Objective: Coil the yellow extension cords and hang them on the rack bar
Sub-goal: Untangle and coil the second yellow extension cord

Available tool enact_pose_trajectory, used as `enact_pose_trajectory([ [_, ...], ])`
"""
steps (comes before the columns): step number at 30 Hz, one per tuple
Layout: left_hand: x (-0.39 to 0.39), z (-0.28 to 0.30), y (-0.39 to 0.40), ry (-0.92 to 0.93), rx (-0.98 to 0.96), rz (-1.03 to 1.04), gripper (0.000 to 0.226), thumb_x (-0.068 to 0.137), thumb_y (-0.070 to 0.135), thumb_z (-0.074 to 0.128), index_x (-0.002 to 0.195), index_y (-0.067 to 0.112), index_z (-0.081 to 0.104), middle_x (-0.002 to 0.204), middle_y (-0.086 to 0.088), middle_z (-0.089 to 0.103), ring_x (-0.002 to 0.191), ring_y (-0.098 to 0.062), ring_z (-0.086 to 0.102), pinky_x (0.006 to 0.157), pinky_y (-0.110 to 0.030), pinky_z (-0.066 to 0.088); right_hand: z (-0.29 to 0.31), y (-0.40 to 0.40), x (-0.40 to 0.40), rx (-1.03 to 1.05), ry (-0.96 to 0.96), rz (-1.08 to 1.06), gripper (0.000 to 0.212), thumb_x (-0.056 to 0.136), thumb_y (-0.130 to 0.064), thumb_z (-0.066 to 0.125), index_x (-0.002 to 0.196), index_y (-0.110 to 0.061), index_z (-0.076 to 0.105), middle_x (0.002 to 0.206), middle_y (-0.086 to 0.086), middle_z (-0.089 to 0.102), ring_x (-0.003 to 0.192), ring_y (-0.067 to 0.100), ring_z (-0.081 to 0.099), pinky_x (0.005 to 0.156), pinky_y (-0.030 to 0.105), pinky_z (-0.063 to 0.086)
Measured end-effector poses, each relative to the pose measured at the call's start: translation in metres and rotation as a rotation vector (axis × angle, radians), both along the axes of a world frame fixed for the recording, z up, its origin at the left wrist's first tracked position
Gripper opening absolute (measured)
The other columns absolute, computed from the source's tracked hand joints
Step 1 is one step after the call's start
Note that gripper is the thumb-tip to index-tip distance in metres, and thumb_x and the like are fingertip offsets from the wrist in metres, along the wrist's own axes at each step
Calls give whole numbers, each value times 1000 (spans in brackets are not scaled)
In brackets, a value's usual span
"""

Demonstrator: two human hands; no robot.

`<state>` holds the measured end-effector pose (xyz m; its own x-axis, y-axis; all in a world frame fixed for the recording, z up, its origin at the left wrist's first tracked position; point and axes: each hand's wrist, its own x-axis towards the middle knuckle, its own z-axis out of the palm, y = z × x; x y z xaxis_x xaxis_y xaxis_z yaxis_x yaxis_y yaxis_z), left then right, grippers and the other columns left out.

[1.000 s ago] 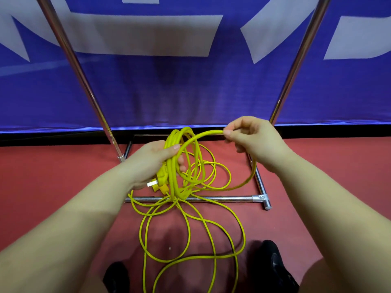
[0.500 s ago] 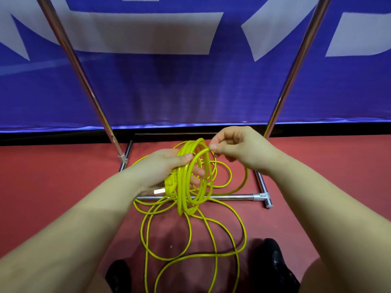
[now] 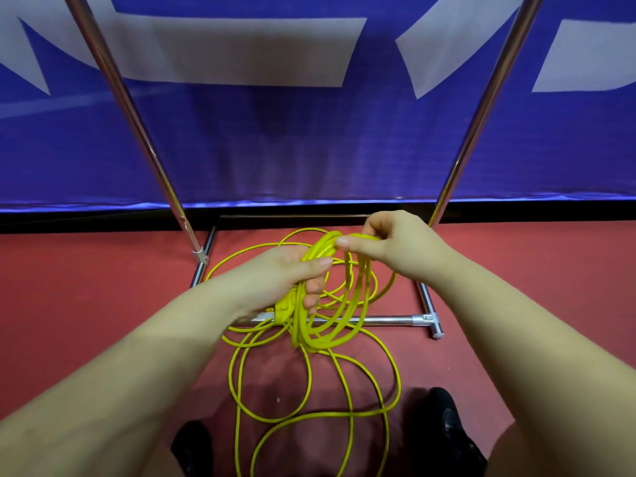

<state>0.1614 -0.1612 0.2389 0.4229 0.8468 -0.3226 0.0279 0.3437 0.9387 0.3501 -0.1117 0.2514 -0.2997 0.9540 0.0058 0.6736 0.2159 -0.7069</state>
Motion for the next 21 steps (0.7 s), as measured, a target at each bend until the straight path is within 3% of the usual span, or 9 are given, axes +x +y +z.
enact_pose_trajectory([
  [3,-7,7,2,-93,1,114,12,87,23,49,81,13,44,50,6,44,43,-10,45,52,-26,49,-13,8,11,-144,-165,32,45,77,-55,65,70,-11,63,72,14,65,66,22,57,66,36,47],
  [6,-17,11,7,-149,10,257,15,93,22,43,82,12,46,49,6,43,41,-9,44,49,-24,50,-33,8,19,-282,-371,112,29,87,-37,61,91,-8,63,84,8,63,81,22,57,71,30,41],
  [10,-24,15,10,-287,-5,410,21,97,22,40,81,13,48,48,7,42,40,-7,43,50,-21,50,-43,2,15,-360,-348,177,6,90,-20,59,93,-16,56,88,0,58,81,13,52,73,21,38],
  [14,-28,13,15,-318,16,532,20,98,24,41,82,15,48,50,8,43,42,-7,45,52,-20,50,-44,4,8,-305,-314,153,5,91,-15,56,94,-14,53,89,4,61,86,24,60,78,30,45],
  [17,-31,10,16,-222,77,546,23,98,20,44,76,14,47,51,6,47,46,-9,48,57,-27,50,-33,5,-1,-400,-5,67,7,94,-13,54,94,-10,47,83,12,63,68,23,65,68,32,49],
  [21,-30,3,14,11,138,389,13,90,21,55,84,10,55,57,2,57,53,-13,56,65,-33,46,-6,3,-7,-555,480,0,8,95,-16,51,87,-18,51,72,3,66,57,15,68,67,32,56],
])
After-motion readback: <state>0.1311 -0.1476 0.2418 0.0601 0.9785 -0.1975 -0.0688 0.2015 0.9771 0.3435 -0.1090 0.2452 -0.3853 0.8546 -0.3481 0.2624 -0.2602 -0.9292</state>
